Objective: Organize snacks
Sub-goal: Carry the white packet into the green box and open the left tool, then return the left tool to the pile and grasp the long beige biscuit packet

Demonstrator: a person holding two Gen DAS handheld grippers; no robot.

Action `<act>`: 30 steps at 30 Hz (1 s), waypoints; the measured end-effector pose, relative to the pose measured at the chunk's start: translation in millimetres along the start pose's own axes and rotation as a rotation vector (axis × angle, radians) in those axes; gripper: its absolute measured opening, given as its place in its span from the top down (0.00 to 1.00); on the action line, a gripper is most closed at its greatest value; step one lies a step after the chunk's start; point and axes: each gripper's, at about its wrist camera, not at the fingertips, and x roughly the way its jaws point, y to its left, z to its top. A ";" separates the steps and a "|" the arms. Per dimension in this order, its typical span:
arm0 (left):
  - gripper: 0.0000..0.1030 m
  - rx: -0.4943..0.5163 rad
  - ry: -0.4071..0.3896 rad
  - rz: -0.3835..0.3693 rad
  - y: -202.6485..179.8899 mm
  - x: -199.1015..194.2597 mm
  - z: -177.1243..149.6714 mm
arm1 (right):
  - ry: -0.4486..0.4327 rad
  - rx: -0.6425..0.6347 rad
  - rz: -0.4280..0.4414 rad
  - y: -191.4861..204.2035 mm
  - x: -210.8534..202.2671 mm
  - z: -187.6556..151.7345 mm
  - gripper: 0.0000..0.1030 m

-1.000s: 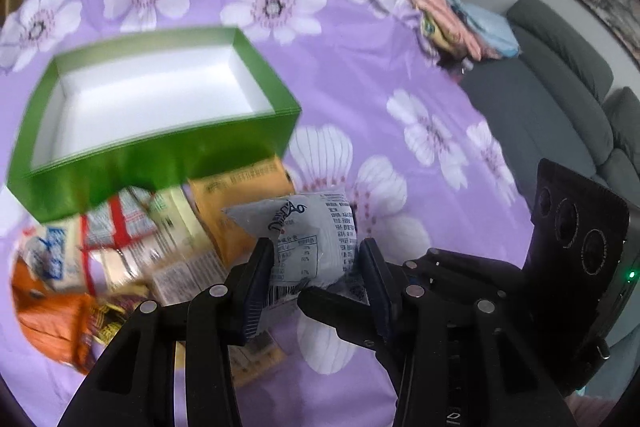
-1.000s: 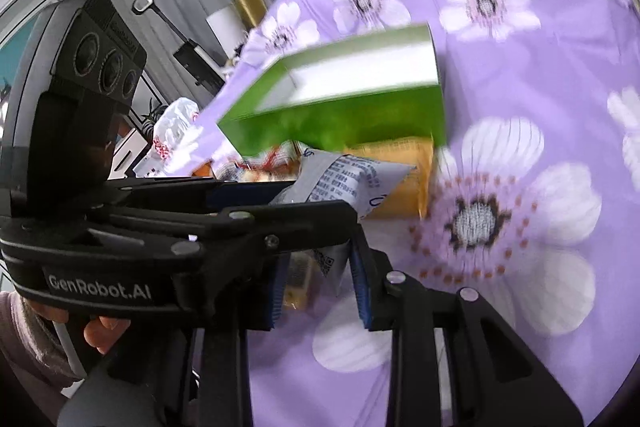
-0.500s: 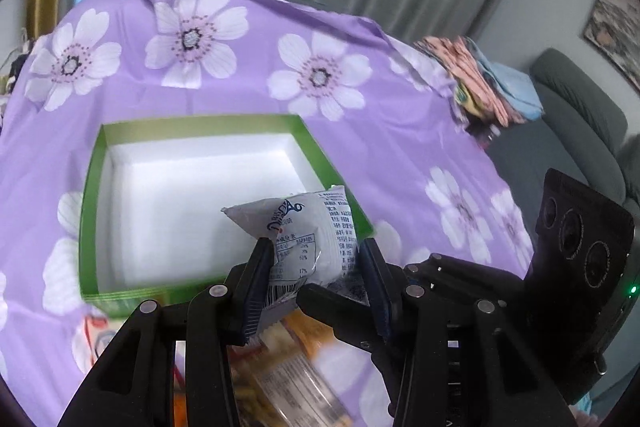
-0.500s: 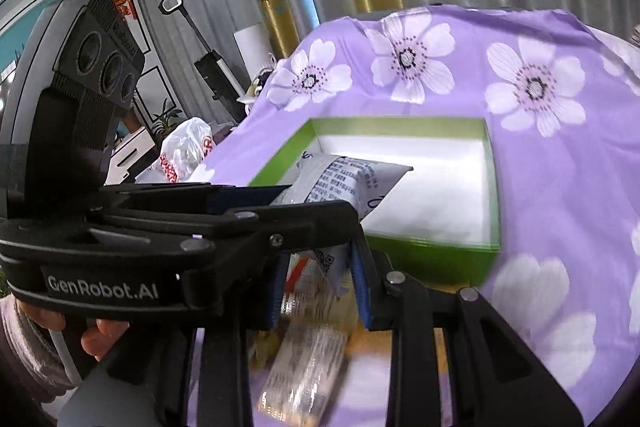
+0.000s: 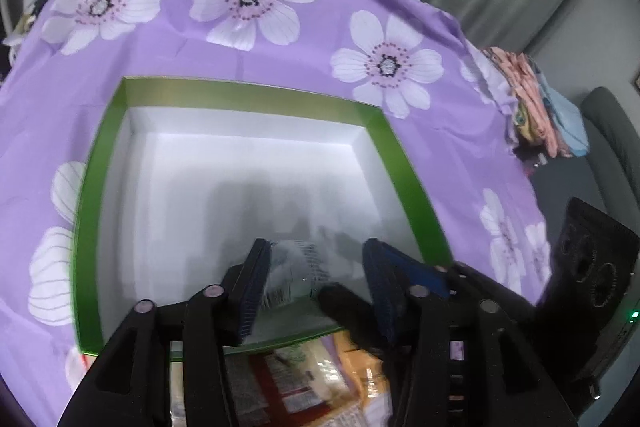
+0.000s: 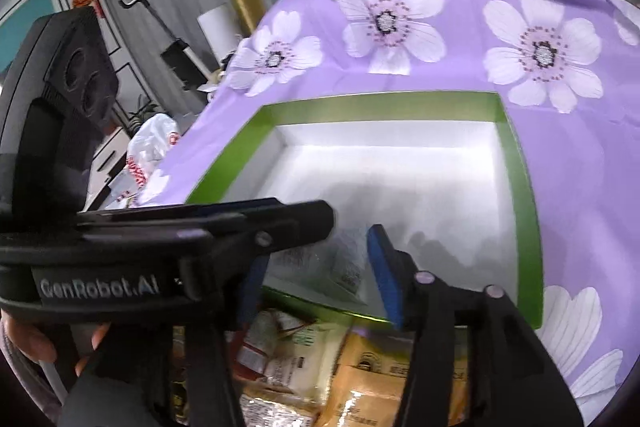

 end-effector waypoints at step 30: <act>0.24 -0.031 0.002 0.030 1.0 -102.4 -128.3 | 0.030 0.019 -0.020 16.5 -98.0 -108.6 0.39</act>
